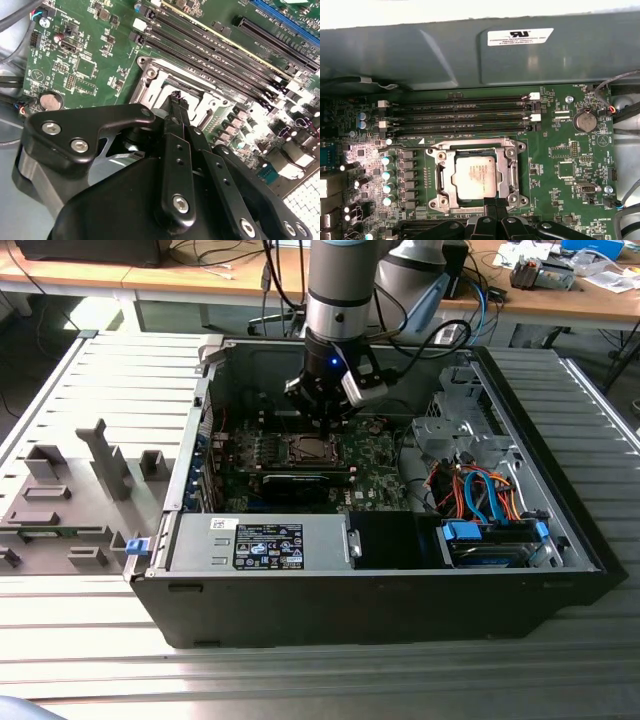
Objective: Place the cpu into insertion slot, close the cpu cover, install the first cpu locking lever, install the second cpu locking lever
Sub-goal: 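Install the first cpu locking lever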
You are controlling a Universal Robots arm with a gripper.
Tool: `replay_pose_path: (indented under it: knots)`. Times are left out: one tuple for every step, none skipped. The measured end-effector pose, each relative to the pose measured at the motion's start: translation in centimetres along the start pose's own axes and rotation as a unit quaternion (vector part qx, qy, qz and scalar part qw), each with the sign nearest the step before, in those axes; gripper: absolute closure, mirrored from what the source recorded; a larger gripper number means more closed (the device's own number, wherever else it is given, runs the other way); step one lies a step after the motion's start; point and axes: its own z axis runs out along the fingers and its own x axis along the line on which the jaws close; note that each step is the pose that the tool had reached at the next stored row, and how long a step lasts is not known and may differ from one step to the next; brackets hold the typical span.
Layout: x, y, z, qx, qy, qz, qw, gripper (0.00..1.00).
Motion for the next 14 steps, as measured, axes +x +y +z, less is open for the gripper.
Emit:
replay_pose_path:
  knots:
    - [0.07, 0.0, 0.0, 0.0, -0.0001, 0.0, 1.0, 0.89]
    - [0.15, -0.01, -0.01, 0.0, -0.0002, 0.0, 1.0, 0.89]
    - [0.23, -0.01, -0.01, -0.0001, -0.0004, 0.0, 1.0, 0.89]
    - [0.28, -0.01, -0.02, -0.0001, -0.0005, 0.0, 1.0, 0.89]
    - [0.32, -0.01, -0.02, -0.0001, -0.0006, 0.0, 1.0, 0.89]
    - [0.45, -0.02, -0.02, -0.0001, -0.0008, 0.0, 1.0, 0.89]
    - [0.54, -0.03, -0.03, -0.0001, -0.001, 0.0, 1.0, 0.89]
    - [0.61, -0.03, -0.03, -0.0001, -0.0012, 0.0, 1.0, 0.89]
    - [0.66, -0.03, -0.03, -0.0001, -0.0012, 0.0, 1.0, 0.89]
    - [0.74, -0.03, -0.03, -0.0001, -0.0013, 0.0, 1.0, 0.89]
    - [0.8, -0.04, -0.03, -0.0002, -0.0015, 0.0, 1.0, 0.89]
    - [0.86, -0.04, -0.04, -0.0002, -0.0016, 0.0, 1.0, 0.89]
    - [0.91, -0.04, -0.04, -0.0002, -0.0017, 0.0, 1.0, 0.89]
    - [0.94, -0.04, -0.04, -0.0002, -0.0017, 0.0, 1.0, 0.89]
